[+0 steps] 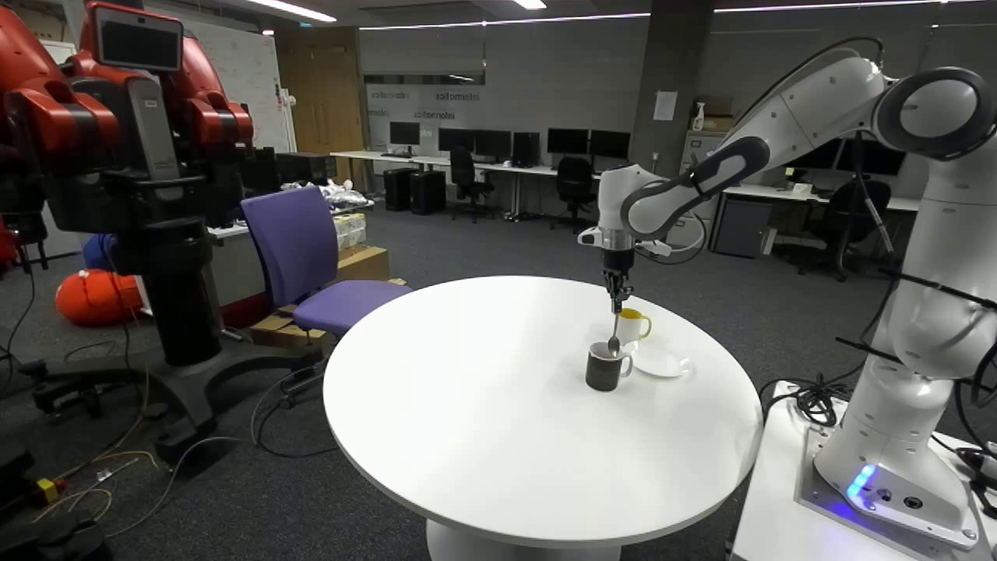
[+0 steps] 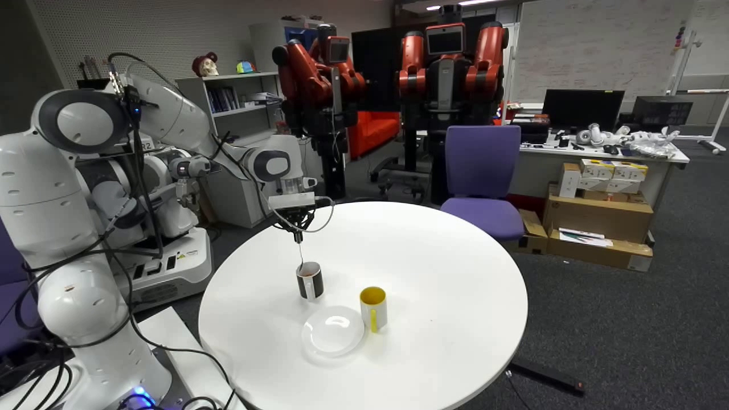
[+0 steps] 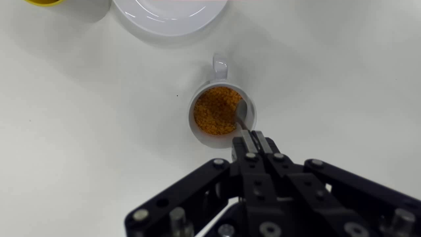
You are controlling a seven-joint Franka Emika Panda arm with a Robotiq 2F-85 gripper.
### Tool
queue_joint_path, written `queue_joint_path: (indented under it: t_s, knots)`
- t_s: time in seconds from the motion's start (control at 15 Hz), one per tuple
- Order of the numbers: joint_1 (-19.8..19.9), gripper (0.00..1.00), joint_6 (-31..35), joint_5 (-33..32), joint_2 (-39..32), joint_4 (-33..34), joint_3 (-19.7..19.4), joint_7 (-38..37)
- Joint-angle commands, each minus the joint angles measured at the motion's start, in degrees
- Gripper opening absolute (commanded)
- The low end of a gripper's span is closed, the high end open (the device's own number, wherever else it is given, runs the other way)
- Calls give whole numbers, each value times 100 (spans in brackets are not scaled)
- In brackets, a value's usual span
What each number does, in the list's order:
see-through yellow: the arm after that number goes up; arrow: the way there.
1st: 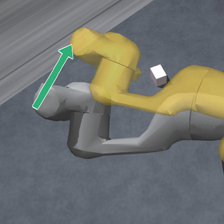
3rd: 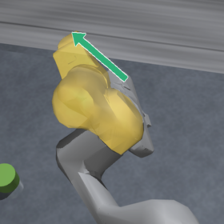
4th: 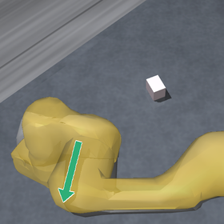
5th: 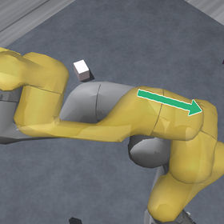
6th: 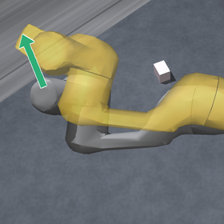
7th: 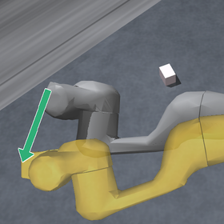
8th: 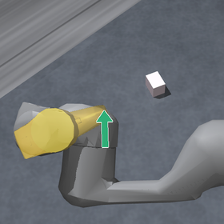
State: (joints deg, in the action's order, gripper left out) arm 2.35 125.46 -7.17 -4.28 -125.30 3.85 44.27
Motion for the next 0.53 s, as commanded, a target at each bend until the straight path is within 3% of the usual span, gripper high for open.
queue_joint_path:
  t_s: [0.0,0.47]
  knots:
    - [-91,1,-310,-71,387,34,-92,192]
    - [-121,1,-314,-452,682,6,-134,210]
